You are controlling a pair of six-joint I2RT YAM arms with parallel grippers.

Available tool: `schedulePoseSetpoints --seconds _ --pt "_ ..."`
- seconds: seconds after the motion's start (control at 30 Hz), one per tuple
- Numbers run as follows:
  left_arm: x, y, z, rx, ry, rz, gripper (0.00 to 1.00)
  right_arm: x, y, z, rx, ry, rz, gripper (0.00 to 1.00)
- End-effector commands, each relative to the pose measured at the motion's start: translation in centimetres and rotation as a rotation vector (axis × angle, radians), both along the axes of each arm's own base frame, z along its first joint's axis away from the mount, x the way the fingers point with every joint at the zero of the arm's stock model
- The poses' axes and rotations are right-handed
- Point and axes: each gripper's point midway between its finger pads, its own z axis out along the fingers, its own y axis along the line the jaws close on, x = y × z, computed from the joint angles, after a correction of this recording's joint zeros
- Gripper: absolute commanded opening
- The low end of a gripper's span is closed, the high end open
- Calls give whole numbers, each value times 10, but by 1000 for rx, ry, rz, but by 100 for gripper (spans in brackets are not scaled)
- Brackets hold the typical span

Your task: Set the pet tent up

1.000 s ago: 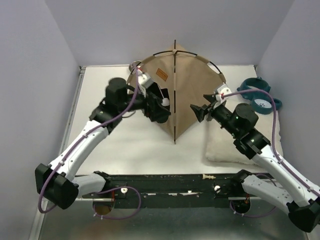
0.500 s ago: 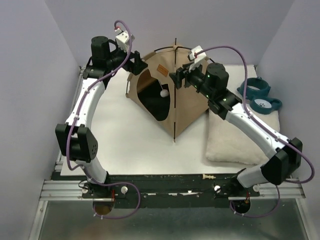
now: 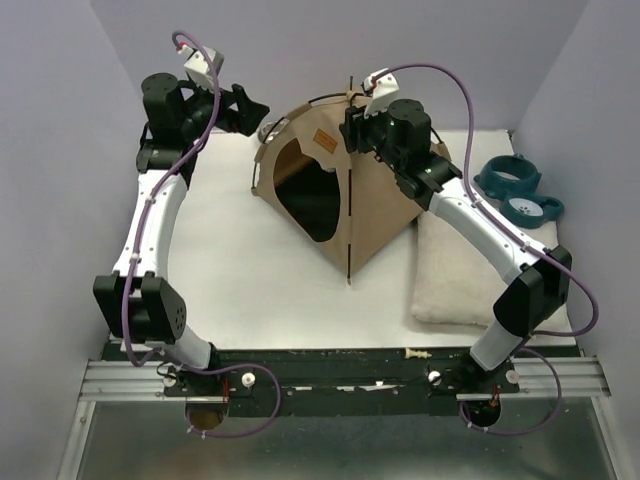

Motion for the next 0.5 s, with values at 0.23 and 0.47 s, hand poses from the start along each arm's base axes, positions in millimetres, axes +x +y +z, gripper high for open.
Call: schedulePoseSetpoints --seconds 0.23,0.47 --pt "-99 50 71 -64 -108 181 99 -18 -20 -6 -55 98 -28 1" --pt "-145 47 132 -161 -245 168 99 -54 -36 108 65 -216 26 1"
